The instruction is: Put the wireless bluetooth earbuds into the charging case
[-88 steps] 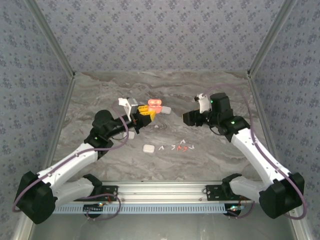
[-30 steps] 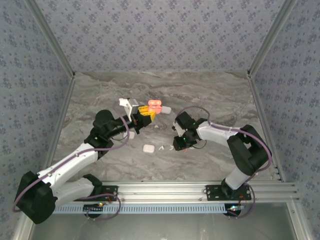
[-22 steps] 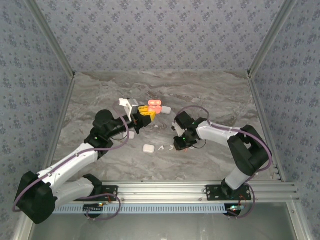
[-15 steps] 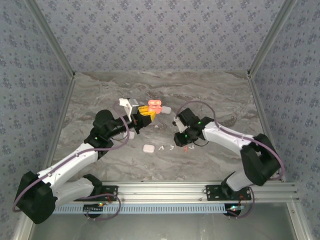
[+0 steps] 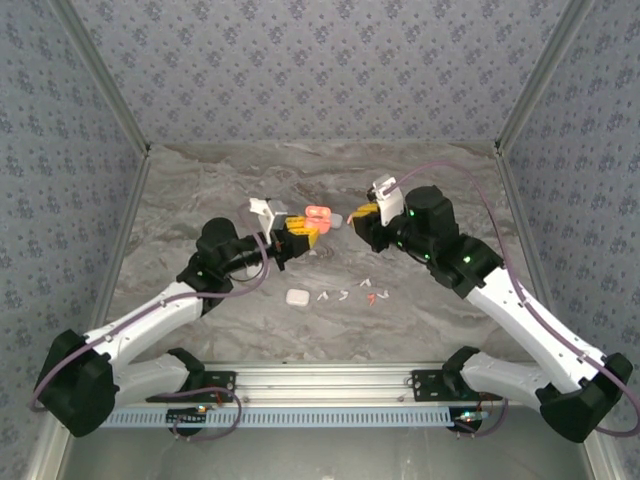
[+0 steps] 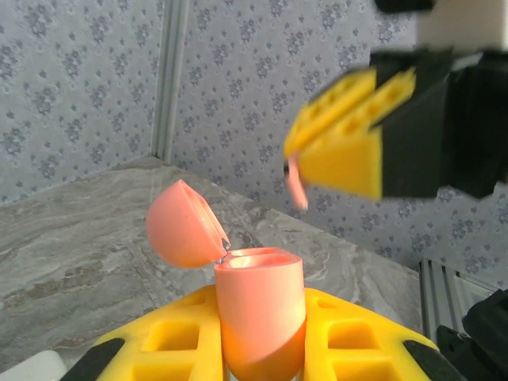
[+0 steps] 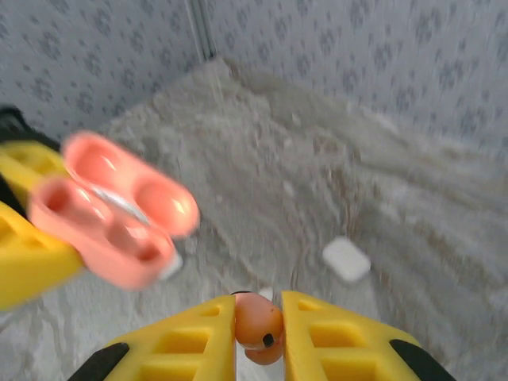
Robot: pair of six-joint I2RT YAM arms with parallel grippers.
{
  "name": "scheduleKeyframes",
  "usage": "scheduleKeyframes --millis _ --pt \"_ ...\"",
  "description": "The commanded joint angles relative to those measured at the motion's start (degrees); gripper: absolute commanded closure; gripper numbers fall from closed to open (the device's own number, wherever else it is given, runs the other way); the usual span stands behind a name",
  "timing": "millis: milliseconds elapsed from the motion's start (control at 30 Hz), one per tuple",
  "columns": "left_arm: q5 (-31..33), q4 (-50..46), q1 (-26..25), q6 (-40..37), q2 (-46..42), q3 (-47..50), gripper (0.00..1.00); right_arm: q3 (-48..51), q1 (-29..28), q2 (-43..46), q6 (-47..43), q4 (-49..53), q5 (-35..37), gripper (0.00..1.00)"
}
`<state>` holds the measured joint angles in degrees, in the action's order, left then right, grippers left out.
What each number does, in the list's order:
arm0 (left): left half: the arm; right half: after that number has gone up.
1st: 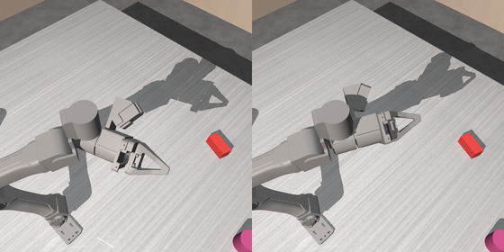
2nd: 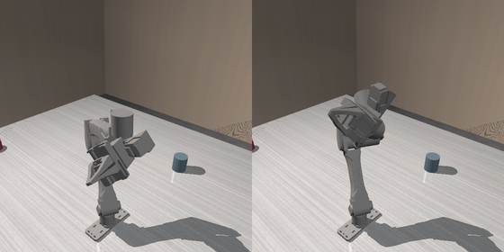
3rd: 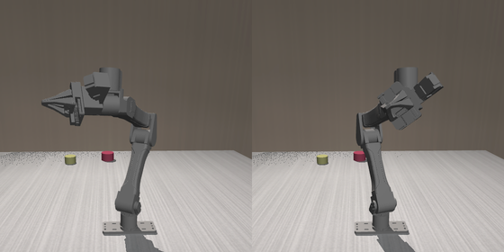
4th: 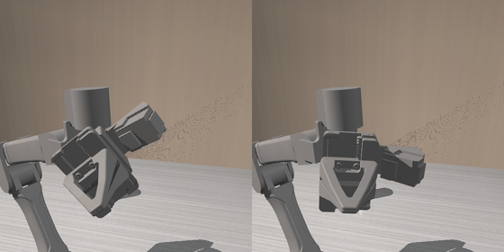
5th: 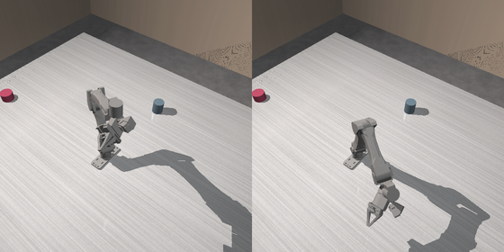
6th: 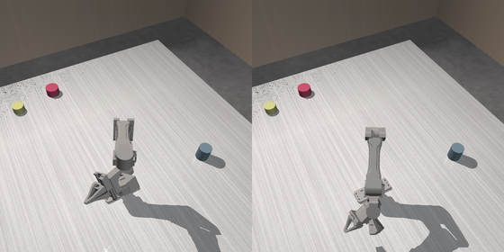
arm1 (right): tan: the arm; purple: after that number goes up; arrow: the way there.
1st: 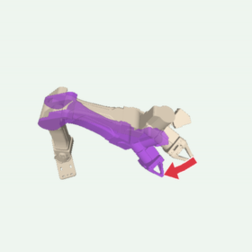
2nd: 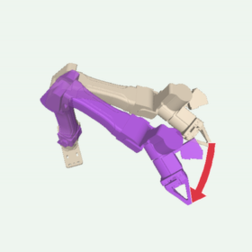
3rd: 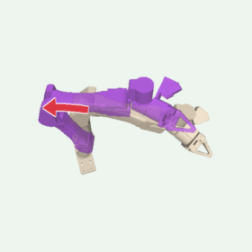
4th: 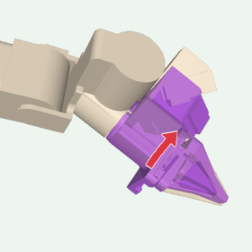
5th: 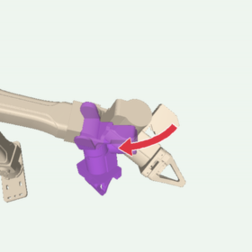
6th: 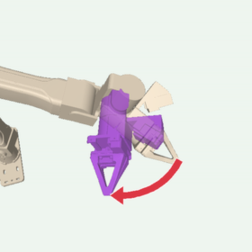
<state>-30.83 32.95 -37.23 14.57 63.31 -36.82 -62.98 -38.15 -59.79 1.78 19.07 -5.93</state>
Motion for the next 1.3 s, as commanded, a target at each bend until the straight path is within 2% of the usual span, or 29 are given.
scheduleKeyframes --millis 0,500,933,1067,1200,1267 --pt "-2.13 1.15 -0.82 -0.68 0.81 -3.71 1.0 -2.68 -1.75 -0.21 -4.52 -4.85 0.26 0.79" --pt "-3.14 -0.32 -1.98 -1.82 1.73 -5.22 1.0 -4.86 -6.71 -5.32 -6.42 -8.74 -0.91 0.78" --pt "-2.75 0.1 -2.01 -1.91 1.42 -5.03 1.0 -4.84 -7.99 -6.03 -7.1 -5.19 -2.69 0.78" --pt "-2.66 0.28 -2.05 -1.83 1.38 -5.07 1.0 -6.28 -7.92 -6.31 -7.05 -2.61 -4.68 0.71" --pt "-2.52 0.38 -2.05 -1.89 1.24 -4.98 1.0 -8.86 -6.53 -5.57 -5.93 -0.21 -6.94 0.55" --pt "-2.3 0.5 -2.04 -1.87 1.29 -4.93 1.0 -9.22 -5.52 -4.29 -5.03 0.0 -7.53 0.51"
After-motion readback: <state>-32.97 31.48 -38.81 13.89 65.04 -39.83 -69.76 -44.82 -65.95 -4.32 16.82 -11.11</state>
